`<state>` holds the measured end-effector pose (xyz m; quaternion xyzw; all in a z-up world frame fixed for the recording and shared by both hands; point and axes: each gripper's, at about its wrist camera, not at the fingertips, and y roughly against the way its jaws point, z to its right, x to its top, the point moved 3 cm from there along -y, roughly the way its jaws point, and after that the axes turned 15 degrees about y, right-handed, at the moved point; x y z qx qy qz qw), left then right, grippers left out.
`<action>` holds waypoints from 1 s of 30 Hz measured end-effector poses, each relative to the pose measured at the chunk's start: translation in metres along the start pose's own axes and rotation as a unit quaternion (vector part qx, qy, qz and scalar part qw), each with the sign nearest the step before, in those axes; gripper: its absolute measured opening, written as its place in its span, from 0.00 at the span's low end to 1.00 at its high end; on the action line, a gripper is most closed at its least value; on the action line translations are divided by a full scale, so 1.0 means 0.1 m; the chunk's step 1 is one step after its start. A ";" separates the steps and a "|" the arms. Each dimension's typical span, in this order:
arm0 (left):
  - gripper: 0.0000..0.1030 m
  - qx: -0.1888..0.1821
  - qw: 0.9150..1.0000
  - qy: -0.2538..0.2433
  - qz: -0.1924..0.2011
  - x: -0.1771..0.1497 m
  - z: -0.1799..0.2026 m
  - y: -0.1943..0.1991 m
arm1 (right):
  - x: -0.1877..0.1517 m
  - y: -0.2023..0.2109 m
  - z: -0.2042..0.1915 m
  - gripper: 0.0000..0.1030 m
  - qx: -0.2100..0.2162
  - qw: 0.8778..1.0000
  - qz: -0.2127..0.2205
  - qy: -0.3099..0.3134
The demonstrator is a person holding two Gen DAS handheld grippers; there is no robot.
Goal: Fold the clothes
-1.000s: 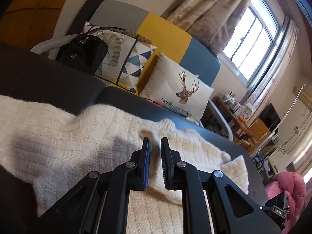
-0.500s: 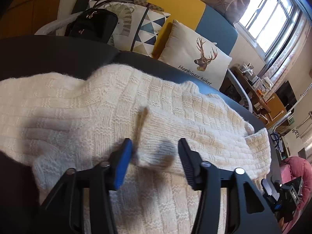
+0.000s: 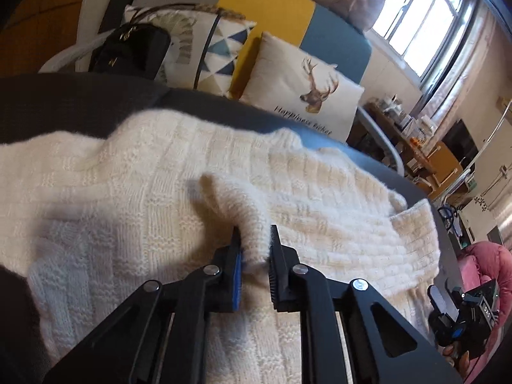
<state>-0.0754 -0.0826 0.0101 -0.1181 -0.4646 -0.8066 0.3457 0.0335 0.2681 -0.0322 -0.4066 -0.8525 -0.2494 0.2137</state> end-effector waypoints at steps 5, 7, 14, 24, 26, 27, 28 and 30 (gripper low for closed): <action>0.13 -0.036 0.998 0.016 0.056 0.25 -0.02 0.33 | 0.01 0.13 0.13 0.30 0.029 0.997 0.023 -0.069; 0.13 -0.040 0.996 0.025 0.072 0.37 -0.06 0.42 | 0.03 0.18 0.21 0.30 0.032 0.994 0.035 -0.097; 0.13 -0.021 0.998 0.041 0.036 0.20 -0.28 0.20 | 0.14 -0.09 0.24 0.31 0.017 0.994 0.005 -0.107; 0.14 -0.026 0.994 0.104 0.009 0.10 -0.54 0.02 | 0.37 -0.06 0.25 0.31 -0.114 0.983 0.104 -0.102; 0.14 -0.026 0.994 0.110 0.004 0.09 -0.56 0.00 | 0.33 0.08 0.33 0.34 -0.141 0.976 0.127 -0.108; 0.14 -0.027 0.994 0.110 0.004 0.09 -0.57 0.00 | 0.31 0.12 0.37 0.34 -0.137 0.976 0.120 -0.117; 0.14 -0.028 0.993 0.111 0.005 0.08 -0.57 0.00 | 0.29 0.13 0.42 0.34 -0.126 0.978 0.105 -0.126; 0.14 -0.031 0.993 0.112 0.005 0.07 -0.58 -0.01 | 0.26 0.15 0.36 0.34 -0.107 0.984 0.091 -0.107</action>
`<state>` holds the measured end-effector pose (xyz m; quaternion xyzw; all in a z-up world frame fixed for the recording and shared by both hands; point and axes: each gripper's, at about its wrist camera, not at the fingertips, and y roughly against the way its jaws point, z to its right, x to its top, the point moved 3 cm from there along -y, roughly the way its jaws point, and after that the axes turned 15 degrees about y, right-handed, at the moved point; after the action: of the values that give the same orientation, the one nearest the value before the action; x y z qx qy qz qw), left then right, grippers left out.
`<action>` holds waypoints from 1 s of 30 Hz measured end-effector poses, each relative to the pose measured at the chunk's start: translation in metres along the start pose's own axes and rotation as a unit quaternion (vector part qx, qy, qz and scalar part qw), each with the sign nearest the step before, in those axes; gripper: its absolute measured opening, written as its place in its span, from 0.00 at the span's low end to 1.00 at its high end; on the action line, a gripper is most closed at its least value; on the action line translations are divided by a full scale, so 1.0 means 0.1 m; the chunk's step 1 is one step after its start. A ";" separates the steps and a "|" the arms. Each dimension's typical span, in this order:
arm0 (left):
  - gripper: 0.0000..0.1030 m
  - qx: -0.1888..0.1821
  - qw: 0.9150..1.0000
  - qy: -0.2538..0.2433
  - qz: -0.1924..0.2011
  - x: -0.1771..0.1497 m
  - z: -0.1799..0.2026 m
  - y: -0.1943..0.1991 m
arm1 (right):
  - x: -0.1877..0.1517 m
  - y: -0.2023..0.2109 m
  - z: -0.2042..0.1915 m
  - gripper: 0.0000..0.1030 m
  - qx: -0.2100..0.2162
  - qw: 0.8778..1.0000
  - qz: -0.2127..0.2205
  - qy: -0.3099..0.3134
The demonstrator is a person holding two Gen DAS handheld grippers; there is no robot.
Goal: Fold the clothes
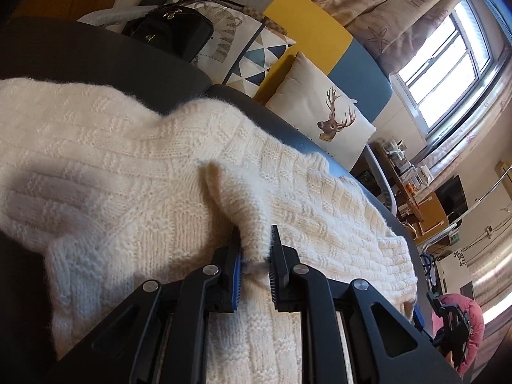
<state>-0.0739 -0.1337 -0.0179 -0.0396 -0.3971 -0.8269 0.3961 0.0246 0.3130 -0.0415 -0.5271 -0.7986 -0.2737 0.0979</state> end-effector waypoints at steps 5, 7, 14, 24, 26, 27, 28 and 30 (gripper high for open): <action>0.14 -0.004 1.000 0.005 -0.001 -0.01 -0.02 0.00 | -0.18 -0.14 -0.27 0.34 0.034 0.997 -0.061 0.032; 0.14 0.002 1.000 0.000 0.000 -0.01 -0.01 0.01 | -0.18 -0.22 -0.30 0.34 0.013 0.997 -0.067 0.025; 0.14 0.016 1.000 -0.010 0.005 -0.02 0.00 0.00 | -0.05 -0.57 -0.24 0.34 -0.069 0.993 -0.096 -0.021; 0.17 0.012 1.000 -0.008 0.002 0.01 -0.02 0.00 | -0.03 -0.23 0.01 0.31 -0.058 0.997 -0.030 -0.032; 0.17 0.005 1.000 -0.002 0.000 0.02 -0.04 0.01 | -0.03 -0.08 -0.08 0.31 -0.056 0.998 -0.023 -0.006; 0.17 0.002 1.000 0.000 -0.001 0.02 -0.04 0.01 | -0.03 0.00 -0.12 0.33 -0.055 0.998 -0.019 0.007; 0.17 -0.001 1.000 0.003 -0.002 0.02 -0.05 0.00 | 0.01 0.03 -0.21 0.33 -0.051 0.998 -0.010 0.031; 0.17 -0.001 1.000 0.003 -0.002 0.02 -0.05 0.00 | 0.11 0.04 -0.45 0.33 -0.043 0.995 0.017 0.092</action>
<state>-0.0740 -0.1387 -0.0200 -0.0371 -0.3953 -0.8281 0.3958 0.0178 0.2986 0.0024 -0.5171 -0.7647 -0.3528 0.1527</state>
